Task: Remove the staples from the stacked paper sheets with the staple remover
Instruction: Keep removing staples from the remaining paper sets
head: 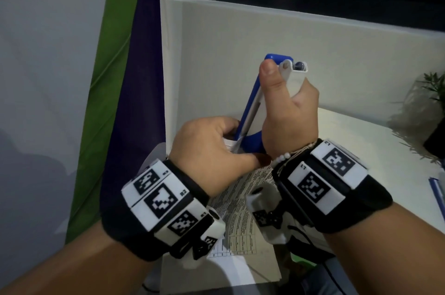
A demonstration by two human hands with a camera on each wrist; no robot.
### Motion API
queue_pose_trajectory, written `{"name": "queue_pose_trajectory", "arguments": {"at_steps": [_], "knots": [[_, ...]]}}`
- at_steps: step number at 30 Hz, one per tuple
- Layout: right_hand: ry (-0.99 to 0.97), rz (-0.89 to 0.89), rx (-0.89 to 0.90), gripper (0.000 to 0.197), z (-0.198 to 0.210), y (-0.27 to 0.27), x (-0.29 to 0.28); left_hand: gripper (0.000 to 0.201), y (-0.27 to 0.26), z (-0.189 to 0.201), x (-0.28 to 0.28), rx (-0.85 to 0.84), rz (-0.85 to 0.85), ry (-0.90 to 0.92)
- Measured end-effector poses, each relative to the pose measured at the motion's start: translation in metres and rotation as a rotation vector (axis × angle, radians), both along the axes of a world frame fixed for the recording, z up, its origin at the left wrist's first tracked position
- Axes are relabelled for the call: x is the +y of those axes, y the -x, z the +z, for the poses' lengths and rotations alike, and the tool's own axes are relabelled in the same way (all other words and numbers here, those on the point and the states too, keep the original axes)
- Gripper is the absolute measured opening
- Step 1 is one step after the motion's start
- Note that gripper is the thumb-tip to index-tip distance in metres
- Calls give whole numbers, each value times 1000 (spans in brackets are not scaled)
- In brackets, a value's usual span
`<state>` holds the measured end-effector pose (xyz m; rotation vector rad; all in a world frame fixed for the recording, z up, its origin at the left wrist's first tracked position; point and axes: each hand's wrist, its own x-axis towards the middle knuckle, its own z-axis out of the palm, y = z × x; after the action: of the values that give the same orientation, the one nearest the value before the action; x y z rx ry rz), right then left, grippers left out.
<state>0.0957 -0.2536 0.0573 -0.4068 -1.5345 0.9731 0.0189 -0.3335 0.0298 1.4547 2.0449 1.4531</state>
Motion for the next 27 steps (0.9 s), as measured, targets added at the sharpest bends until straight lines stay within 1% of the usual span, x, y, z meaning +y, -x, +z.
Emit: {"name": "queue_pose_trajectory", "arguments": {"at_steps": [2,5,7,8,9,11,13,15,16,18,20,21,23,27], "knots": [[-3,-16,-4,29,-1,1,2,39,3,-2,1,15,-32,30],[-12,-47,-26,26,-3,-2,6,42,11,0,3,77,-156,77],[33,-45,-24,24,-3,-8,8,62,21,-1,3,42,-148,54],[58,-53,-5,24,-3,-12,10,65,26,-1,3,1,-107,24],[70,-76,21,25,-2,-17,11,63,30,-2,4,-37,-63,-23],[63,-154,76,29,2,-27,12,50,31,-4,6,-65,-4,-139],[96,-236,162,27,4,-35,15,40,28,-7,10,-90,-20,-247],[155,-269,255,23,4,-43,20,35,24,-12,11,-99,-70,-338],[179,-280,288,25,3,-46,22,31,24,-15,11,-38,-100,-389],[213,-326,294,25,0,-50,26,24,23,-19,11,197,-182,-438],[236,-357,280,23,-3,-54,26,25,24,-24,12,458,-251,-443],[241,-359,274,22,-4,-55,26,27,24,-26,13,537,-283,-440],[241,-350,276,21,-5,-56,24,30,23,-30,15,604,-321,-451],[224,-350,259,20,-5,-57,20,28,23,-36,19,650,-317,-502]]}}
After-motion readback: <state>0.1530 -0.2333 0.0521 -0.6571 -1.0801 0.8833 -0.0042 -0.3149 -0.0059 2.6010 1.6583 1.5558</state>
